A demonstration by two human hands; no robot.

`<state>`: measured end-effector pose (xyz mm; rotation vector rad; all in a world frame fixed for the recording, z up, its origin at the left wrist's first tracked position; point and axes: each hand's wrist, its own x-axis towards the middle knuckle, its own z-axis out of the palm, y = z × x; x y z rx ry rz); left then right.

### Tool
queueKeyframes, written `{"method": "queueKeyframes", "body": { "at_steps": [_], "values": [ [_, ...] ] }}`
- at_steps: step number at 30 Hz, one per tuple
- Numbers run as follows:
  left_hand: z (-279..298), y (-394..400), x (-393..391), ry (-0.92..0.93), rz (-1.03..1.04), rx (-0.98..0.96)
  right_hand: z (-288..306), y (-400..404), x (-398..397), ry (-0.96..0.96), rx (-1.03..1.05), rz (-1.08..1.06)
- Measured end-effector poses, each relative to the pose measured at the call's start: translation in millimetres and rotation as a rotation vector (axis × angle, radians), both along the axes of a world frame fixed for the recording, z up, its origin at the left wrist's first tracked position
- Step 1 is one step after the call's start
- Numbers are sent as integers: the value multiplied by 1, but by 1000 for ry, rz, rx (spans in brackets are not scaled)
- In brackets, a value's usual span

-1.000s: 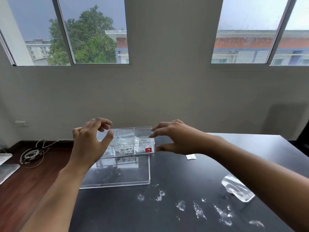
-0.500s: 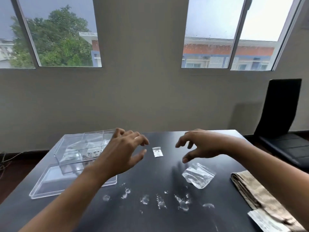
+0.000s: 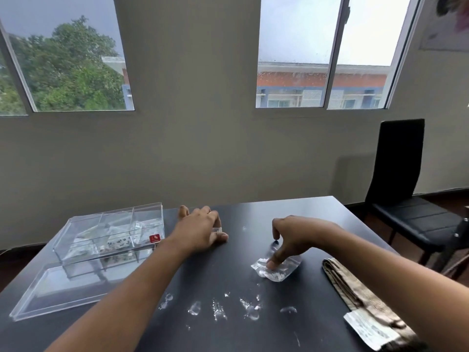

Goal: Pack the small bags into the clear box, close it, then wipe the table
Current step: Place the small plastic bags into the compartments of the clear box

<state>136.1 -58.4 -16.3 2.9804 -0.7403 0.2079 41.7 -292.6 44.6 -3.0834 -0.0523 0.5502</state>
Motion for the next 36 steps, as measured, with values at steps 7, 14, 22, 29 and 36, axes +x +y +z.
{"method": "queueKeyframes", "body": {
  "at_steps": [7, 14, 22, 29, 36],
  "values": [
    [-4, 2, -8, 26, -20, -255, -11, 0, 10, -164, 254, -77],
    [0, 25, -22, 91, -161, -681, 16, 12, 10, -479, 548, -75],
    [42, 80, -35, 27, -107, -1010, 36, 69, 28, -556, 1053, -68],
    [45, 177, -9, -126, 142, -1074, 21, 123, 66, -530, 1096, -91],
    [35, 225, -21, -357, 281, -1111, 5, 171, 101, -604, 984, 79]
  ]
}}
